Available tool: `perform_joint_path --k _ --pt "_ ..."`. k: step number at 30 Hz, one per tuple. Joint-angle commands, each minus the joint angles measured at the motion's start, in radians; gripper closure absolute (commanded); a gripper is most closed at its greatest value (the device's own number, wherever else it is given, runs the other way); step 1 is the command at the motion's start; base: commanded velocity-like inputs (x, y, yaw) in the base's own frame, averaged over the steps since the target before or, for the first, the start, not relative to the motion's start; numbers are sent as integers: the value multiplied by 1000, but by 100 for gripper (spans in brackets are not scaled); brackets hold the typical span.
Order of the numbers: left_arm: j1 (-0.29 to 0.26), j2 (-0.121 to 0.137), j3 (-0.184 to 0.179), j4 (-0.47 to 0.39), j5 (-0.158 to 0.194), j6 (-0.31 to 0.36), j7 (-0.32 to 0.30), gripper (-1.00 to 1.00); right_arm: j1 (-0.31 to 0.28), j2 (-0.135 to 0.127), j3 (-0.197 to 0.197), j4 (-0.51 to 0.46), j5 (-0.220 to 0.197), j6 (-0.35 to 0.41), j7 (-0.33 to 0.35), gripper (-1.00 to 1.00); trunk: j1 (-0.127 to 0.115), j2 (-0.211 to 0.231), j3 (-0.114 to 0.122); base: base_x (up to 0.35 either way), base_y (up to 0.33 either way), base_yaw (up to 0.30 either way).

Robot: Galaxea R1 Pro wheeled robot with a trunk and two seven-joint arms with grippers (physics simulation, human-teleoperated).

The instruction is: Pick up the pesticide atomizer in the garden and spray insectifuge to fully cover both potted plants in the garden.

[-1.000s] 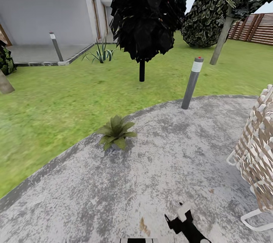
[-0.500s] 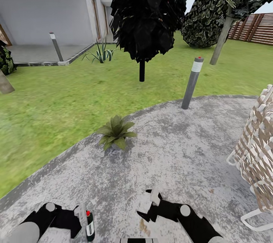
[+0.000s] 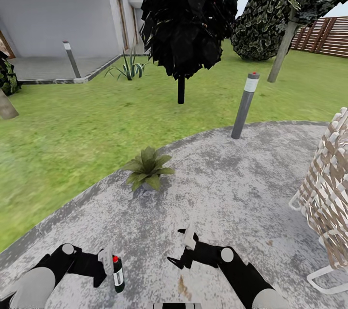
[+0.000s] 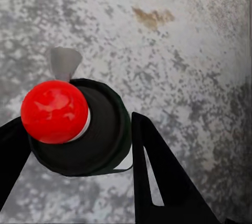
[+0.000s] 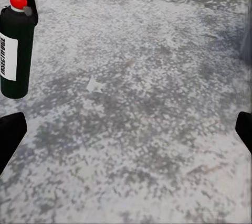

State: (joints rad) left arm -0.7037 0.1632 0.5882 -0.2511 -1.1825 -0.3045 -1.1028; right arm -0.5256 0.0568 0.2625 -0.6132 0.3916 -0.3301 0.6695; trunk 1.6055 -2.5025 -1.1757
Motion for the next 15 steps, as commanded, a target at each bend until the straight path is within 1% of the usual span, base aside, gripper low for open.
perform_joint_path --k 1,4,8,11,15 --pt "-2 -6 7 0 -11 -5 -6 100 0 1 -2 -6 11 -6 1 -100 0 0 -1 0 0 0" --pt "-9 -23 -5 -8 -18 -5 -19 100 -1 2 -2 -23 8 -3 5 -100 0 0 -1 0 0 0" --pt "-16 -46 -25 -30 -18 -7 -37 100 -1 4 0 -46 8 -2 9 -100 0 0 -1 0 0 0" --pt "-18 -63 -41 -47 -17 -8 -56 100 -1 4 0 -62 10 -1 25 -100 0 0 -1 0 0 0" --pt "-18 -86 -63 -70 -17 -29 -81 100 -1 3 0 -85 14 -1 48 -100 0 0 -1 0 0 0"
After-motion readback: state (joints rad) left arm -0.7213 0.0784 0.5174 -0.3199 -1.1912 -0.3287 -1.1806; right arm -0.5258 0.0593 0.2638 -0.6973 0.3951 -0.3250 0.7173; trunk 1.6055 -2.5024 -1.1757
